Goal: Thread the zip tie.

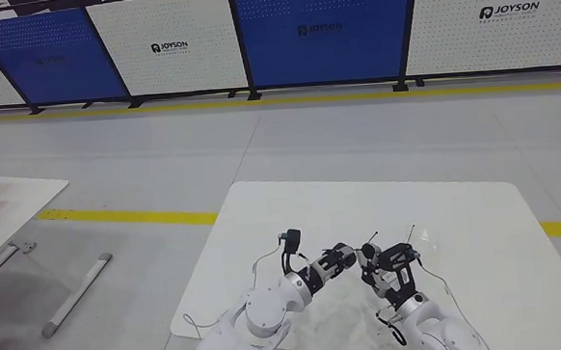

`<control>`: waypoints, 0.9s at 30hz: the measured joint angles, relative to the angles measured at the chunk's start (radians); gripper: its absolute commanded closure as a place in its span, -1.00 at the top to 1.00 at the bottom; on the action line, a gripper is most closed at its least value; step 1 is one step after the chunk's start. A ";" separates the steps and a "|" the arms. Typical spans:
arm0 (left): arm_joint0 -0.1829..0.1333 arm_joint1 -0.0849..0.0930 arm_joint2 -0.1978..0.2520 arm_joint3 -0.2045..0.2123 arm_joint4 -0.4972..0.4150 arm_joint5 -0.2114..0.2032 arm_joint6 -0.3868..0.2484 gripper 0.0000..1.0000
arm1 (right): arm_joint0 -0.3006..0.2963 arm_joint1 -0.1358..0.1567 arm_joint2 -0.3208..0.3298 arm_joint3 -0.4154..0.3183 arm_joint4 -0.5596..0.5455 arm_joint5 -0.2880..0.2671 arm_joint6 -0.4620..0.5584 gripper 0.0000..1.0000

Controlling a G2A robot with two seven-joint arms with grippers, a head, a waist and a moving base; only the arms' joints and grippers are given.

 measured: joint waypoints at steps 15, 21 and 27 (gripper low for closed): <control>0.007 0.002 -0.002 -0.003 -0.002 0.002 0.012 -1.00 | 0.005 0.002 -0.009 0.006 0.009 -0.022 0.008 -1.00; 0.011 0.001 -0.003 -0.008 -0.008 -0.010 0.028 -1.00 | 0.013 0.002 -0.012 0.025 0.032 -0.041 0.011 -1.00; 0.016 0.001 -0.005 -0.014 -0.016 -0.025 0.039 -1.00 | 0.017 0.004 -0.007 0.040 0.046 -0.052 0.011 -1.00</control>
